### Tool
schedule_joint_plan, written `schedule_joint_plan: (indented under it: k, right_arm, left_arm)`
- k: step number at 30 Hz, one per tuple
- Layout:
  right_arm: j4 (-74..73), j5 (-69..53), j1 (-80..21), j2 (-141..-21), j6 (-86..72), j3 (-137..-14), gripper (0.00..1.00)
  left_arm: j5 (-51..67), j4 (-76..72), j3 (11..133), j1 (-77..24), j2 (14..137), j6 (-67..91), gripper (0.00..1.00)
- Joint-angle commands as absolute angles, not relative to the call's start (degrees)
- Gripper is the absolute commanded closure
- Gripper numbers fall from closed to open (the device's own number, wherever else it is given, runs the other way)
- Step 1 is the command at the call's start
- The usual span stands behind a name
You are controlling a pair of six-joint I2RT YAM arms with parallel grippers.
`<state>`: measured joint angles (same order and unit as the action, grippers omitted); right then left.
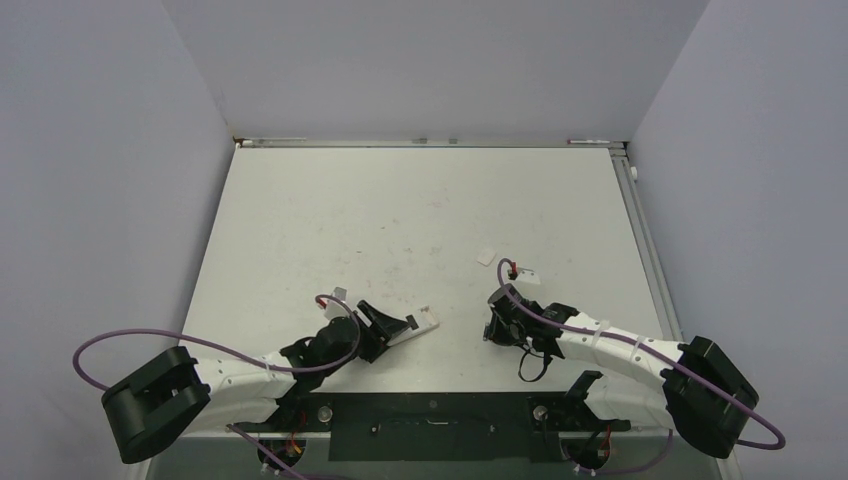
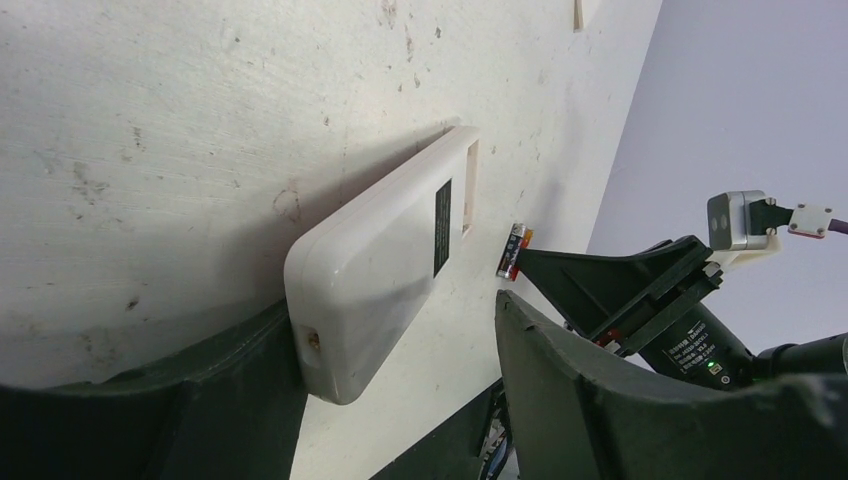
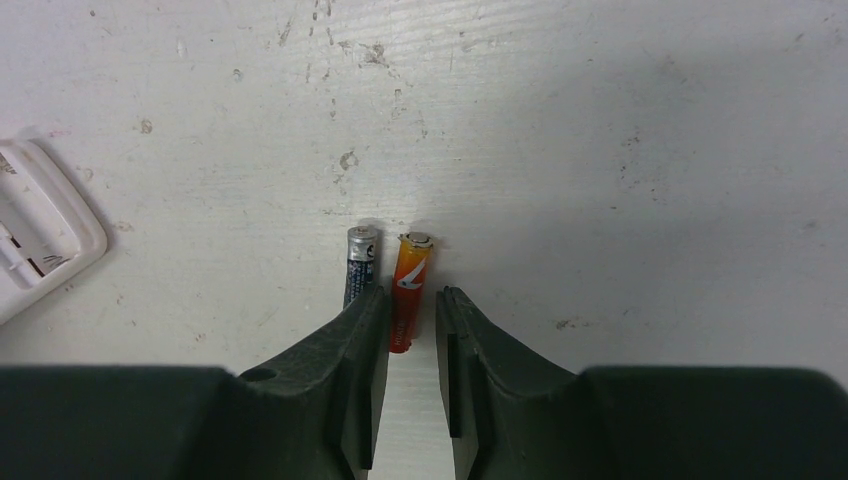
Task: Load the batteries into the remote control
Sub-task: Pick up the battery from the center of the board.
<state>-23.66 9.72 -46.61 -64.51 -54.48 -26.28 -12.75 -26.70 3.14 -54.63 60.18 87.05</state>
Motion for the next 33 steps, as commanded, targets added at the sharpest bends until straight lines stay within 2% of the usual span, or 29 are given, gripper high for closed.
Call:
schedule_joint_plan:
  k: [1,22,33]
  right_arm:
    - [-25.51,10.53,-47.60,-65.44,-54.31,-25.91,0.75]
    - [-30.76,13.53,-50.54,-69.08,-55.76,-28.35,0.78]
    - [-34.12,14.63,-52.96,-72.56,-57.95,-31.05,0.83]
  left_arm:
    - [-14.89,-21.44,5.43,-55.60,60.26,87.99,0.38]
    - [-15.26,-19.12,7.81,-60.51,65.79,89.38,0.28]
    - [-14.27,-16.12,8.05,-61.44,63.85,89.15,0.25]
